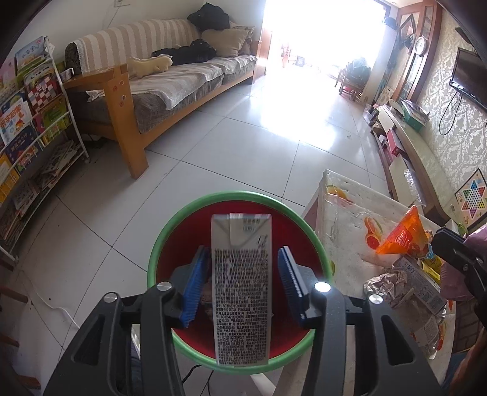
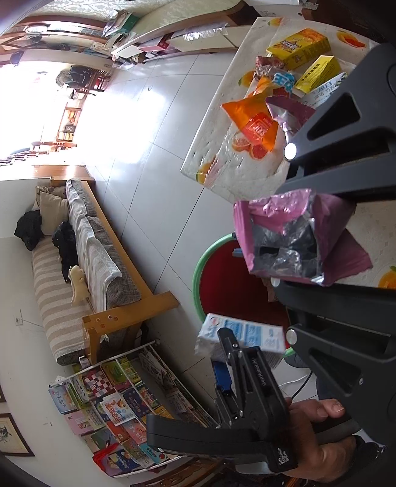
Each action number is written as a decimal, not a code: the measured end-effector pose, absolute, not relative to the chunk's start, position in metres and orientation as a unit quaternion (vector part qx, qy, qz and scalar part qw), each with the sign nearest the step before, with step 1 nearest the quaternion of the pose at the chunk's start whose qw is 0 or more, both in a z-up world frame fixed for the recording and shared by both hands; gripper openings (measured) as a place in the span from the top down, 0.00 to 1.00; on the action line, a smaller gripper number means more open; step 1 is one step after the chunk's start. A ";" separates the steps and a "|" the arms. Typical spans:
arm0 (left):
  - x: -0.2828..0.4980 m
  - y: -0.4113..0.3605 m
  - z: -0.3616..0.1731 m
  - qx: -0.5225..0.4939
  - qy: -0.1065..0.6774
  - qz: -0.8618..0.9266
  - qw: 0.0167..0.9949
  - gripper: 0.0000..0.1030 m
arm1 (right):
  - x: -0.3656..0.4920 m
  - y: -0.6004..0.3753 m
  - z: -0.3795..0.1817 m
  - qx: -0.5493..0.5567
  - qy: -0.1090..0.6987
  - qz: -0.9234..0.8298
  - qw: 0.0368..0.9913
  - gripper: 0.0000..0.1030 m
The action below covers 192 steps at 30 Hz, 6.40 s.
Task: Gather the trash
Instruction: 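Open both grippers to drop the carton and wrapper into the bin, then move both grippers back over the table toward the crumpled paper and foil, then grasp the crumpled paper with the left gripper while the right grasps crumpled foil, then carry the crumpled newspaper with the left gripper while the right carries the foil to the bin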
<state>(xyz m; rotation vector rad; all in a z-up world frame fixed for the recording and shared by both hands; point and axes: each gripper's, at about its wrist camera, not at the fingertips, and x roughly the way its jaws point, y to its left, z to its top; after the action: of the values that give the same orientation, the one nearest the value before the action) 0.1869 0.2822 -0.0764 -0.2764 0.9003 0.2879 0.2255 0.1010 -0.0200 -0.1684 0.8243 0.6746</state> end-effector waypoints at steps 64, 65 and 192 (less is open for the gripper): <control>0.120 0.258 -0.038 -0.162 0.382 0.127 0.901 0.08 | 0.200 0.055 0.006 -0.057 0.358 0.290 0.886 0.05; 0.121 0.246 -0.037 -0.158 0.383 0.117 0.902 0.08 | 0.196 0.037 0.004 -0.059 0.361 0.277 0.888 0.05; 0.174 0.133 -0.027 -0.080 0.411 0.007 0.908 0.70 | 0.205 -0.103 -0.009 0.002 0.401 0.213 0.891 0.56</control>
<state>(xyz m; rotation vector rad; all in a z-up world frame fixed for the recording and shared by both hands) 0.1739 0.1333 -0.0275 -0.1654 0.8492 0.0150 0.2049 -0.1035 -0.0085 0.0044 0.8321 0.4420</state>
